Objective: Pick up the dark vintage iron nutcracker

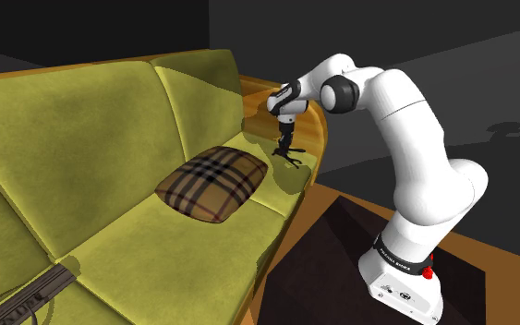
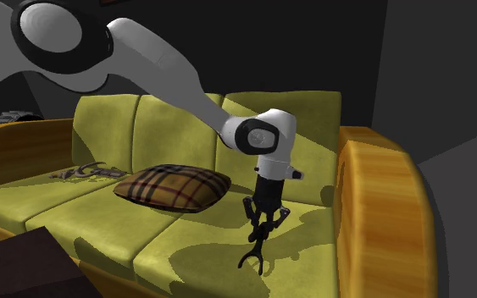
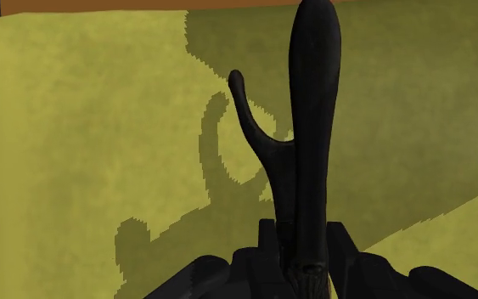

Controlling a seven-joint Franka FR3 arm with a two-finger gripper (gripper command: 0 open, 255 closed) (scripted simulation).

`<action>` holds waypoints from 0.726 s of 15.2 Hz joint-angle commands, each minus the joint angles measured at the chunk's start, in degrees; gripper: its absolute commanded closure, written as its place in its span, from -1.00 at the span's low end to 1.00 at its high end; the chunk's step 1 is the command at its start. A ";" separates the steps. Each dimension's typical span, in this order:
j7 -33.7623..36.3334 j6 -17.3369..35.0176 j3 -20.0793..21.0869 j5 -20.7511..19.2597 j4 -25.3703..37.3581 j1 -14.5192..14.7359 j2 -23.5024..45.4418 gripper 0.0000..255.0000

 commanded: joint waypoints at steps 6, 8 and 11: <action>0.12 -2.72 -0.50 -0.53 -0.59 0.36 -3.29 1.00; 0.17 -3.64 -0.65 -0.70 -0.58 0.46 -4.20 1.00; 0.25 -5.09 -0.86 -0.95 -0.40 0.57 -5.49 1.00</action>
